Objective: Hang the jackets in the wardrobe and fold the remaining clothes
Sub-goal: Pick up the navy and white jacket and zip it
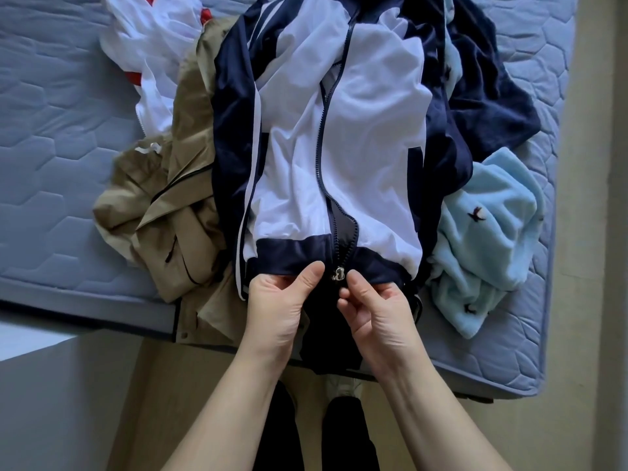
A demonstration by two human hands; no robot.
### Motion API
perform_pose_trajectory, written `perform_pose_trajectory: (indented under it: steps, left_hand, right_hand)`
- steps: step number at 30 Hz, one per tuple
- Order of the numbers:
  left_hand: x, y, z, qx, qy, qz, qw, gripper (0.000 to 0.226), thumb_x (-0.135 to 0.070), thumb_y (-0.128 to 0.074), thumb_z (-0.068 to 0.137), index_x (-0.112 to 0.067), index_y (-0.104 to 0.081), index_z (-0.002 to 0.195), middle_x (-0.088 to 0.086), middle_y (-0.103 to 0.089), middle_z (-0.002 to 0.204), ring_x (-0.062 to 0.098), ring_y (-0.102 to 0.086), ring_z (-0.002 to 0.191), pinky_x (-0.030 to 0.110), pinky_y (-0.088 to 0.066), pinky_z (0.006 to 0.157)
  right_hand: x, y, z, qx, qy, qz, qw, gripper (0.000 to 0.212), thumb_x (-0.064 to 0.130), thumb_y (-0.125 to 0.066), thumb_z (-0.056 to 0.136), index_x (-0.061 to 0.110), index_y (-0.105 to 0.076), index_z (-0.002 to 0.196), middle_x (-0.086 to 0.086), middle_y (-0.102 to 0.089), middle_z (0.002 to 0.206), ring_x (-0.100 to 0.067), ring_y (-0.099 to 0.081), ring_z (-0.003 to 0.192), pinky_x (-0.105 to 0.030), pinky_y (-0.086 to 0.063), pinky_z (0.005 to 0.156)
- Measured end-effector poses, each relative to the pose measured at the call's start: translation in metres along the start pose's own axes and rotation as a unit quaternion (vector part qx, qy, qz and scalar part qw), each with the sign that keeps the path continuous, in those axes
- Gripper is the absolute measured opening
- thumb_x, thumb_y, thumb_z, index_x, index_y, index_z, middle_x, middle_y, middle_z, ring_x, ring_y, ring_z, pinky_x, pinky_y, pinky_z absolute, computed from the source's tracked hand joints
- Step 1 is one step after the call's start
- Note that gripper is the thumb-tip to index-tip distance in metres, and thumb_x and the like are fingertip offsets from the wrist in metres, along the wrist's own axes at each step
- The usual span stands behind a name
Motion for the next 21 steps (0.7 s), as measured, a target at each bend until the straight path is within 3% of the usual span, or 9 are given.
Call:
perform_pose_trajectory:
  steps: [6,8,10,12,14,17,19,21]
  left_hand:
    - [-0.004,0.000,0.002,-0.015,-0.025,0.076,0.997,0.009,-0.019,-0.070,0.079,-0.015,-0.078,0.080,0.006,-0.075,0.084,0.012,-0.071,0.079,0.019,-0.053,0.069]
    - [-0.004,0.001,0.003,-0.019,-0.025,0.127,0.991,0.012,-0.016,-0.071,0.081,-0.007,-0.075,0.075,0.015,-0.073,0.078,0.015,-0.067,0.071,0.025,-0.052,0.067]
    - [-0.002,0.001,0.004,-0.009,-0.021,0.169,0.985,0.033,-0.022,-0.073,0.082,0.009,-0.066,0.073,0.031,-0.066,0.075,0.020,-0.058,0.066,0.035,-0.045,0.063]
    - [-0.002,0.001,0.007,0.015,-0.007,0.188,0.982,0.056,-0.033,-0.074,0.078,0.021,-0.056,0.077,0.024,-0.060,0.068,0.020,-0.050,0.065,0.037,-0.040,0.061]
    - [-0.003,0.000,0.012,0.029,0.000,0.205,0.978,0.061,-0.037,-0.070,0.074,0.022,-0.055,0.076,0.017,-0.058,0.069,0.019,-0.049,0.067,0.037,-0.039,0.062]
    - [-0.002,0.001,0.016,0.038,0.002,0.224,0.974,0.037,-0.023,-0.074,0.080,0.013,-0.065,0.075,0.025,-0.068,0.074,0.018,-0.055,0.068,0.038,-0.046,0.065]
    - [-0.001,0.005,0.015,0.035,-0.001,0.239,0.970,0.013,-0.012,-0.073,0.083,-0.003,-0.072,0.073,0.016,-0.072,0.077,0.014,-0.062,0.067,0.035,-0.052,0.066]
    - [0.001,0.010,0.014,0.032,-0.003,0.244,0.969,0.012,-0.012,-0.072,0.083,-0.005,-0.073,0.074,0.015,-0.073,0.078,0.015,-0.064,0.069,0.036,-0.054,0.068]
  right_hand:
    - [0.000,-0.001,0.002,-0.030,0.026,0.022,0.999,0.019,0.008,-0.070,0.069,0.003,-0.060,0.084,-0.003,-0.063,0.066,-0.009,-0.060,0.054,-0.017,-0.052,0.051]
    - [0.001,0.000,0.004,-0.041,0.035,0.036,0.998,0.011,0.007,-0.070,0.069,0.004,-0.064,0.078,-0.003,-0.063,0.064,-0.008,-0.060,0.052,-0.016,-0.051,0.050]
    - [0.002,0.000,0.006,-0.061,0.040,0.045,0.996,0.002,0.007,-0.070,0.068,0.007,-0.068,0.069,-0.003,-0.063,0.060,-0.008,-0.060,0.050,-0.015,-0.050,0.048]
    - [0.001,0.001,0.009,-0.081,0.035,0.052,0.995,0.005,0.006,-0.070,0.072,0.010,-0.068,0.069,-0.002,-0.063,0.059,-0.007,-0.059,0.049,-0.014,-0.048,0.046]
    - [-0.002,0.005,0.013,-0.096,0.019,0.041,0.994,0.009,0.006,-0.068,0.081,0.012,-0.063,0.075,0.001,-0.066,0.062,-0.005,-0.060,0.052,-0.015,-0.047,0.047]
    - [-0.006,0.011,0.017,-0.082,-0.010,-0.035,0.996,0.007,0.016,-0.065,0.087,0.012,-0.060,0.086,0.003,-0.068,0.073,-0.004,-0.061,0.063,-0.020,-0.047,0.057]
    - [-0.007,0.016,0.019,-0.064,-0.020,-0.094,0.993,0.017,0.023,-0.064,0.088,0.008,-0.059,0.095,0.001,-0.069,0.077,-0.006,-0.061,0.067,-0.023,-0.044,0.062]
    - [-0.006,0.018,0.019,-0.033,-0.029,-0.168,0.985,0.025,0.031,-0.061,0.090,0.006,-0.062,0.093,-0.001,-0.073,0.083,-0.007,-0.059,0.067,-0.021,-0.040,0.059]
Point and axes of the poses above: each hand's wrist, its own z-axis towards the middle knuckle, its own y-axis out of the back of the hand, x = y × z, the point moved 3 cm from there along z, towards the middle knuckle
